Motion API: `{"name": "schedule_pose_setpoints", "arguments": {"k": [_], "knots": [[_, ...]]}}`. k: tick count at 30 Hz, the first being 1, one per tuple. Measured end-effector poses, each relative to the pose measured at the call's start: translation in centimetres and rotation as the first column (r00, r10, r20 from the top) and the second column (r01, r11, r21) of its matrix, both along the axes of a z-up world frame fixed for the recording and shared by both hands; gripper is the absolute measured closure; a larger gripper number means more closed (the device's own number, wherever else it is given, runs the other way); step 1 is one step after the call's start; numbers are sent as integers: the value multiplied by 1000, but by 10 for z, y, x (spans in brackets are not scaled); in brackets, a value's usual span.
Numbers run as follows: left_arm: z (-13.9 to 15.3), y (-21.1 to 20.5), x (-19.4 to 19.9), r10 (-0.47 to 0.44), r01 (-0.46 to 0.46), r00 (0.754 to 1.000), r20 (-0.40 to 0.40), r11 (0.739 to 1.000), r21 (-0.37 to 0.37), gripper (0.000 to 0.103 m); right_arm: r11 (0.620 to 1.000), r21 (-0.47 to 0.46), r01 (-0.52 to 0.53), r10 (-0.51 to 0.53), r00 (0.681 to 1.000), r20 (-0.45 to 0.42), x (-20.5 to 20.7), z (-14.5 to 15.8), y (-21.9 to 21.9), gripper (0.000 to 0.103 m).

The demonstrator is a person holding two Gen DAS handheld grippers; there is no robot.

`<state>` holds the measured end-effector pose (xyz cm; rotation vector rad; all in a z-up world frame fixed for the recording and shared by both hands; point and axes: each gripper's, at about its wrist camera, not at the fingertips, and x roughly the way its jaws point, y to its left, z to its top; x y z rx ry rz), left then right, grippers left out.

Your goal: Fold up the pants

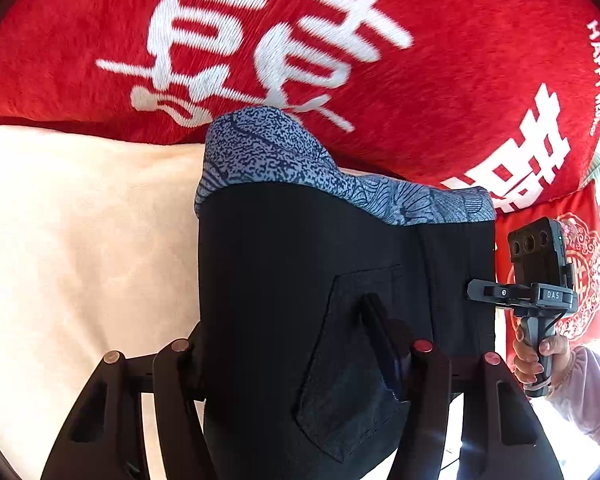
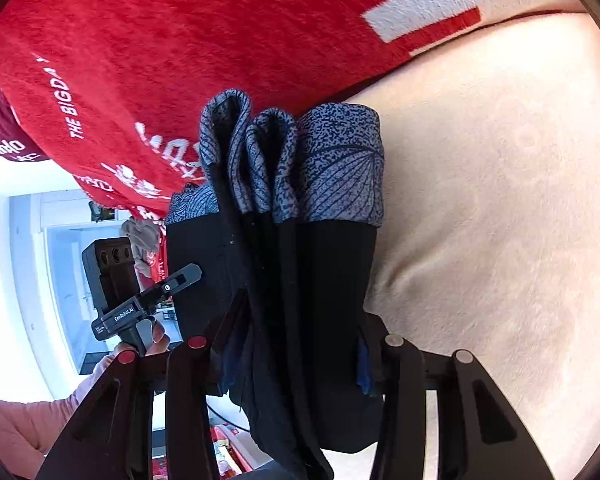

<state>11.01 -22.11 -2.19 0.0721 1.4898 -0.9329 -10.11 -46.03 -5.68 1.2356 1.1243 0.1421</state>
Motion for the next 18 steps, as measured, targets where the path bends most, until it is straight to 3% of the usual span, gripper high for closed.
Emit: {"name": "schedule_pose_setpoints", "arguments": {"k": [11,18], "knots": [[50,57,-50,28,-28,1000,8,1000,11,40,999,48,-12,10,999,35,-38,38,38,55],[32,103,-67,40,-38,998,-45,998,44,40,998,54,16,-17,1000,15,-66,33,90,55]]}}
